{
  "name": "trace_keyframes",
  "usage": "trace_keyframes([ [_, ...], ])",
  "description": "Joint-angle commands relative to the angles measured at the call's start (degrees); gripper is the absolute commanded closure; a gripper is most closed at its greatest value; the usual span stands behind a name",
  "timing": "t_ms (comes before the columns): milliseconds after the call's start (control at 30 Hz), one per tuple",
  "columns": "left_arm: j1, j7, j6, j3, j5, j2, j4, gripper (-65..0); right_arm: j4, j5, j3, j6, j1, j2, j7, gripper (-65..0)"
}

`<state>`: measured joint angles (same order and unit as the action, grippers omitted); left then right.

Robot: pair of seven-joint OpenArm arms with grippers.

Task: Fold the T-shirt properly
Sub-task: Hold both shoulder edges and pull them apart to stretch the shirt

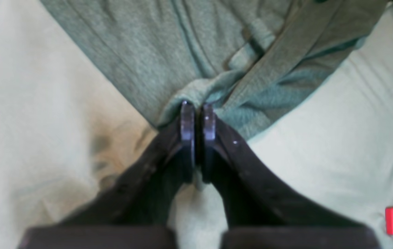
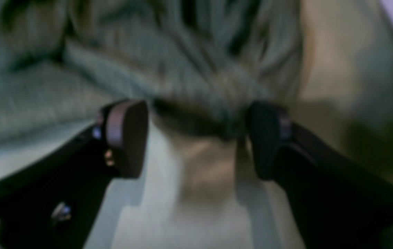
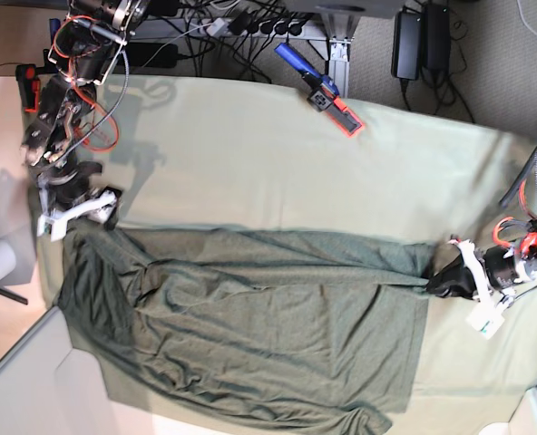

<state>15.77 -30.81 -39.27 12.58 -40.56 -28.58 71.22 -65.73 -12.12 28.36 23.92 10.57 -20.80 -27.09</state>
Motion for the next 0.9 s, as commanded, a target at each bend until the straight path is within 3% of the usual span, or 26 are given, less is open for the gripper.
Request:
trace_keyframes([
  [0, 1.42, 1.49, -0.73, -0.37, -0.52, -0.81, 0.81, -4.5, -1.11, -0.74, 0.28, 0.07, 0.37, -1.42, 2.8, -44.4],
  [233, 1.36, 4.5, -0.73, -0.37, 3.89, -0.81, 0.81, -7.0, -1.16, -0.92, 2.43, -0.02, -0.72, -1.42, 4.2, -44.4],
  [433, 1.38, 9.25, -0.73, -0.37, 7.04, -0.59, 0.81, -34.0, -1.18, -3.19, 3.45, 0.09, -0.79, -1.38, 4.15, -44.4],
  [633, 1.4, 8.13, -0.73, -0.35, 7.17, 0.31, 0.76, -34.8, -1.18, -4.26, 3.45, 0.09, -0.76, -1.38, 3.89, -44.4],
  [767, 0.33, 1.64, -0.73, -2.89, -2.34, 0.31, 0.83, -34.8, -1.18, -7.08, 4.42, 0.09, -0.79, -1.36, 2.56, -44.4],
  [867, -2.4, -0.11, -0.73, -7.28, -7.43, 0.31, 0.85, -34.8, -1.18, -9.22, 8.04, 0.07, -0.92, -1.09, 1.49, -44.4],
])
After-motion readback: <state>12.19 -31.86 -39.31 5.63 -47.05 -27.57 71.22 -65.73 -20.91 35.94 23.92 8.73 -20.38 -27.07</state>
